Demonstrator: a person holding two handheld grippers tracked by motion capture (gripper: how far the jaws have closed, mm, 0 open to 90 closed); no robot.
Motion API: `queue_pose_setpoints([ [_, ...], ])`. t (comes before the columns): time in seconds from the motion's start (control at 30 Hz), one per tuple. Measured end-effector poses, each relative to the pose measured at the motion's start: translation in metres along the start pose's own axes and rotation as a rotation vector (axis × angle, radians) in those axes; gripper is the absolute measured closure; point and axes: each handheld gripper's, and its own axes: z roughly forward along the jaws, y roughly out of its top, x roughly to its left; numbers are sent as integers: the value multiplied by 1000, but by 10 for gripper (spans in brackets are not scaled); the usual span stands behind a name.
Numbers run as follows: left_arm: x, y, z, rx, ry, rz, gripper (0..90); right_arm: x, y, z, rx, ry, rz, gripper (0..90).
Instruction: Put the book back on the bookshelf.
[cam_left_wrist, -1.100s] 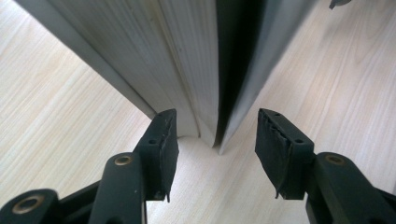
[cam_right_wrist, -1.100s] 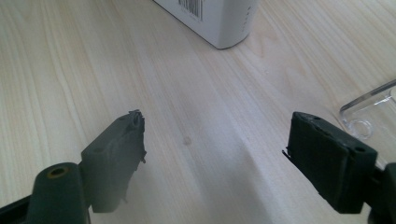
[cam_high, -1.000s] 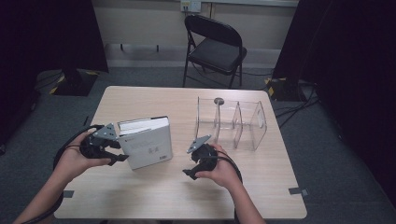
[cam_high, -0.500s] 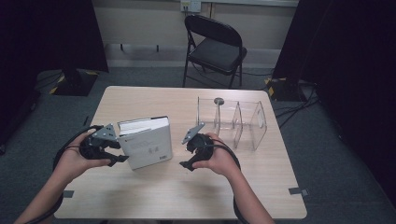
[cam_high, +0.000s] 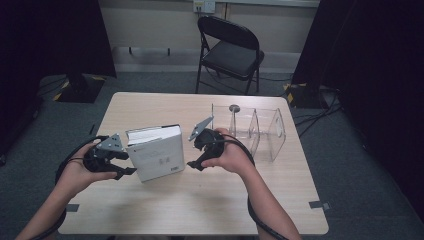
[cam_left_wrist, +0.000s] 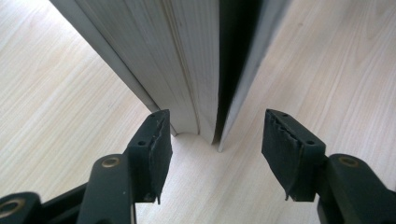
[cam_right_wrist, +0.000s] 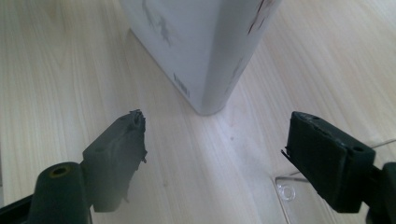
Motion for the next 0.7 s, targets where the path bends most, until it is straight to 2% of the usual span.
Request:
queue_pose_setpoints([
  [0.27, 0, -5, 1, -7, 1, -9, 420, -3, 24, -7, -8, 6, -16, 191],
  [0.53, 0, -9, 4, 8, -3, -5, 404, -8, 41, -6, -14, 13, -32, 192],
  [0.7, -1, -13, 8, 0, -14, -24, 404, -11, 49, -5, -14, 19, -36, 193],
])
